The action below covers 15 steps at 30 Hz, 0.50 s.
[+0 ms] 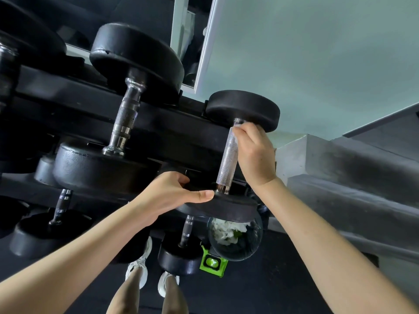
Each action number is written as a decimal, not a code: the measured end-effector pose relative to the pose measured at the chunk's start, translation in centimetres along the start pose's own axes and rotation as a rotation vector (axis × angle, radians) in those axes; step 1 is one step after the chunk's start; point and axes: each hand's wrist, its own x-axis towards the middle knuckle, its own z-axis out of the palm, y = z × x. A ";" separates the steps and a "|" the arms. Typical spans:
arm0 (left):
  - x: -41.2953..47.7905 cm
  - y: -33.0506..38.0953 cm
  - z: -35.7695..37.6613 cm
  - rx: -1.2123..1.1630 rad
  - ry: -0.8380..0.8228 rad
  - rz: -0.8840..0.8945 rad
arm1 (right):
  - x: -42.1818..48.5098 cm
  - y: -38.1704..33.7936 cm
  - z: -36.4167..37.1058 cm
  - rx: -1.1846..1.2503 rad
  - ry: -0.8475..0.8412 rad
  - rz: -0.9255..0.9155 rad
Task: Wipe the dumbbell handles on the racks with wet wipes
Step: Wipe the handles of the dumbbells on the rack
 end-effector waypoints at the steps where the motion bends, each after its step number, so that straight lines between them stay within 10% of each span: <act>1: 0.0 0.0 0.0 -0.002 0.001 0.000 | -0.7 0.0 -0.4 0.045 -0.047 -0.043; 7: -0.2 0.0 0.1 -0.019 0.009 0.004 | -2.2 0.6 -3.7 0.168 -0.445 -0.373; 12: -0.2 -0.3 0.3 -0.025 0.023 0.011 | 1.2 -0.1 -2.2 0.086 -0.353 -0.207; 15: -0.3 -0.4 0.5 -0.003 0.051 0.025 | -2.4 -1.3 -3.5 0.272 -0.587 -0.247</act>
